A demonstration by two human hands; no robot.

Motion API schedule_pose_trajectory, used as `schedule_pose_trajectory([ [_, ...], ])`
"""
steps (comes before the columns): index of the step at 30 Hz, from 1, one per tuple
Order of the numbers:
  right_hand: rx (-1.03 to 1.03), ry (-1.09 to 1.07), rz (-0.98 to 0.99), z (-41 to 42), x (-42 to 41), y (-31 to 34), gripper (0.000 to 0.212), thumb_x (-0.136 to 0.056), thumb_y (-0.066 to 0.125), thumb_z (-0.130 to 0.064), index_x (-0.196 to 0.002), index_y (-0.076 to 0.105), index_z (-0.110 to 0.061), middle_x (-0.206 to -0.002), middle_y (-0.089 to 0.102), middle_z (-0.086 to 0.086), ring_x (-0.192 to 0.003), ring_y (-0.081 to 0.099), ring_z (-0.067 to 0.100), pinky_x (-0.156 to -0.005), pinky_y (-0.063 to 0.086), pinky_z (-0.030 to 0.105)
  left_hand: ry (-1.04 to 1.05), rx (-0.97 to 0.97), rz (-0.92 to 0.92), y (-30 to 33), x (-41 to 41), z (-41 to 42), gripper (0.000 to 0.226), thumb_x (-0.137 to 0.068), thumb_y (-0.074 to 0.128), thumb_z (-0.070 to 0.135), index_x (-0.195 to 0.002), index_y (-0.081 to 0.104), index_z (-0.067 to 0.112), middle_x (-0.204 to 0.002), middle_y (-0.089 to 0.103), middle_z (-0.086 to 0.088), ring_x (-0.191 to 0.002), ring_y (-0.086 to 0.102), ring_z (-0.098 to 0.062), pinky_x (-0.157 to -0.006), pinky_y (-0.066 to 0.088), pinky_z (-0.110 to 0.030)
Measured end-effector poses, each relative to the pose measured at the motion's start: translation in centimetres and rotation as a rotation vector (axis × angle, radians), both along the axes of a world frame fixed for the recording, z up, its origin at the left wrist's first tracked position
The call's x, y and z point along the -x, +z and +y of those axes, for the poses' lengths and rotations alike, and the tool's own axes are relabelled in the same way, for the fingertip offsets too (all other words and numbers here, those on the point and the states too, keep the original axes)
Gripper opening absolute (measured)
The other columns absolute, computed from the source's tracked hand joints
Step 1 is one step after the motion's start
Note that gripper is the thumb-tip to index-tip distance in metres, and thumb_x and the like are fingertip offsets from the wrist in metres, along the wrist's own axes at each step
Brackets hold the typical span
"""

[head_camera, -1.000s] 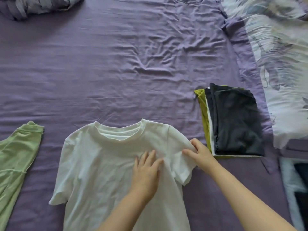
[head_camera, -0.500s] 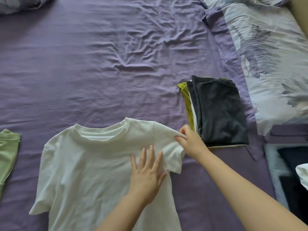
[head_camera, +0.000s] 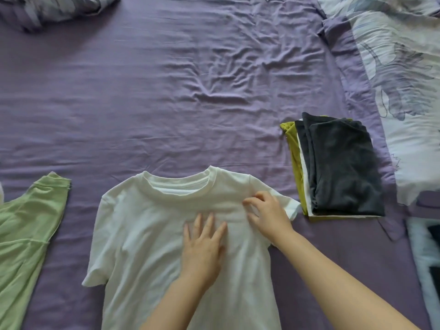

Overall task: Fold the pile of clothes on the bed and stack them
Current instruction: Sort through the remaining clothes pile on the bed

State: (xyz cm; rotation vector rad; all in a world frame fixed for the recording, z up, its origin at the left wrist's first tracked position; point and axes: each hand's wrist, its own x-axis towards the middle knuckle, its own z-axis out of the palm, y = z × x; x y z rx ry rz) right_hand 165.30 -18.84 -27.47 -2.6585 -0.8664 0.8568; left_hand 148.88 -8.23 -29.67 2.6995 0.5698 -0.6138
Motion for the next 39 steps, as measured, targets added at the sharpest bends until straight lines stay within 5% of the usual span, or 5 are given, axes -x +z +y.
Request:
schedule_pose_trajectory([
  [10,-0.24,0.132,0.188,13.8,8.6,0.4,0.034,-0.09,0.058,-0.012,-0.125,0.06,-0.011,-0.122,0.057,0.008,-0.113,0.053,0.022,-0.098,0.035,0.022,0.558,-0.092,-0.369,3.6,9.8,12.9,0.027,-0.074,0.068,-0.002,-0.096,0.073,0.011,-0.11,0.066,-0.014,-0.108,0.059,-0.041,-0.088,0.047,-0.052],
  [17,-0.08,0.438,0.035,21.9,12.9,-0.3,0.035,-0.096,0.045,-0.02,-0.131,0.05,-0.019,-0.144,0.038,-0.001,-0.131,0.033,0.024,-0.097,0.04,0.037,1.076,0.472,-0.434,2.4,10.3,21.5,0.054,-0.085,0.063,0.004,-0.136,0.049,0.01,-0.131,0.055,-0.007,-0.11,0.056,-0.016,-0.096,0.04,-0.025],
  [26,0.152,0.447,-0.077,22.6,13.4,-1.0,0.055,-0.097,0.038,-0.052,-0.147,0.021,-0.036,-0.16,0.001,-0.005,-0.146,0.006,0.018,-0.103,0.032,0.044,0.749,0.642,0.004,2.7,9.0,23.5,0.038,-0.072,0.074,0.042,-0.059,0.045,0.022,-0.057,0.046,0.011,-0.064,0.044,-0.014,-0.066,0.033,-0.031],
  [32,0.091,0.329,0.034,21.4,14.3,-0.7,0.062,-0.097,0.038,-0.052,-0.151,0.012,-0.038,-0.161,0.002,0.0,-0.148,0.0,0.016,-0.114,0.02,0.038,0.884,0.897,-0.295,3.8,11.7,23.6,0.04,-0.059,0.068,0.029,-0.086,0.059,0.002,-0.074,0.055,0.0,-0.07,0.05,-0.015,-0.065,0.042,-0.032],
  [39,0.09,0.32,-0.012,20.2,17.6,-1.2,0.076,-0.081,0.025,-0.079,-0.144,-0.008,-0.053,-0.157,-0.025,-0.003,-0.145,-0.019,0.024,-0.113,0.004,0.057,0.676,0.278,-0.249,4.2,12.0,27.9,0.012,-0.082,0.068,0.036,-0.085,0.06,0.026,-0.087,0.059,0.004,-0.091,0.058,-0.021,-0.071,0.039,-0.029],
])
